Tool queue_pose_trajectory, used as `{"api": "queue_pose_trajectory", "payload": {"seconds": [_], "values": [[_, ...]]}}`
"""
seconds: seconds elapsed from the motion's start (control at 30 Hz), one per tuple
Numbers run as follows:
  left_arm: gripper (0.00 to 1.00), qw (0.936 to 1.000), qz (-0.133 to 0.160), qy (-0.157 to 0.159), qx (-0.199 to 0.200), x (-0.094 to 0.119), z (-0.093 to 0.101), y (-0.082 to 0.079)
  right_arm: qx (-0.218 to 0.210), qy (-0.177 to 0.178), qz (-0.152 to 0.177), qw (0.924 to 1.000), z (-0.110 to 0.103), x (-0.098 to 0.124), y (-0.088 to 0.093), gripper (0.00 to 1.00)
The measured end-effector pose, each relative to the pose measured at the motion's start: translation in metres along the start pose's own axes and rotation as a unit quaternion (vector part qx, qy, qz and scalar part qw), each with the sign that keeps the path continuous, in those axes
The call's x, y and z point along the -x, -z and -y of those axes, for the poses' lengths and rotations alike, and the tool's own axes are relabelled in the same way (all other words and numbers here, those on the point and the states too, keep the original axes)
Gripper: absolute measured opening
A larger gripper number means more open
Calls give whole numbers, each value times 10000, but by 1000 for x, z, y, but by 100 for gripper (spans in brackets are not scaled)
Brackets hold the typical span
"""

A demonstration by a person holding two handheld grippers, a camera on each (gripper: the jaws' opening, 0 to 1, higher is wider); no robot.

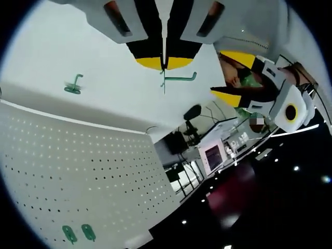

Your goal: Insert the hook assembly into the mounting plate slot until the hook locks in place.

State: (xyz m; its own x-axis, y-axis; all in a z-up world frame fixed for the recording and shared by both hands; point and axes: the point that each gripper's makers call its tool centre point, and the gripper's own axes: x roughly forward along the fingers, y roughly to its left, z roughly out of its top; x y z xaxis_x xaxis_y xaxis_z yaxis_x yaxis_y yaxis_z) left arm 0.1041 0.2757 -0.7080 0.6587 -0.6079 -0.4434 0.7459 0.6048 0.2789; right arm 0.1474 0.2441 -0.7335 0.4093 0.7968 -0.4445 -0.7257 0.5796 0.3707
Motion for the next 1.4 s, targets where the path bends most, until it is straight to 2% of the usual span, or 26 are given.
{"api": "queue_pose_trajectory", "payload": {"seconds": [0.07, 0.23, 0.43, 0.57, 0.7, 0.93, 1.03, 1.17, 1.3, 1.4], "values": [[32, 9994, -147, -63, -299, -2, -2, 2, 8, -64, 17, 10000, -4, 0, -1, 0], [28, 9977, -180, -89, -647, -6, -2, -1, 43, -198, -49, 9998, -10, -1, -2, 0], [25, 9959, -256, -95, -858, -7, -4, 1, 58, -378, -34, 9993, -19, 0, -6, 0], [20, 9954, -224, -98, -927, -7, -7, -2, 47, -487, -78, 9988, -25, -1, -5, 0], [16, 9927, -235, -111, -1178, -7, -8, -4, 69, -608, -232, 9979, -31, -3, -1, 0], [12, 9894, -343, -64, -1411, -8, -6, -1, 25, -770, -273, 9967, -37, -4, -1, 0], [10, 9842, -450, -36, -1714, -9, -4, 2, 13, -832, -326, 9960, -39, -4, -1, 0], [10, 9816, -530, -57, -1836, -8, -5, 5, -129, -911, -402, 9949, -39, -3, 1, 0], [8, 9693, -766, -63, -2337, -7, -4, 13, -188, -968, -464, 9940, -40, -2, 2, 0], [7, 9689, -752, -49, -2358, -6, -3, 13, -201, -997, -549, 9933, -42, -2, 4, 0]]}}
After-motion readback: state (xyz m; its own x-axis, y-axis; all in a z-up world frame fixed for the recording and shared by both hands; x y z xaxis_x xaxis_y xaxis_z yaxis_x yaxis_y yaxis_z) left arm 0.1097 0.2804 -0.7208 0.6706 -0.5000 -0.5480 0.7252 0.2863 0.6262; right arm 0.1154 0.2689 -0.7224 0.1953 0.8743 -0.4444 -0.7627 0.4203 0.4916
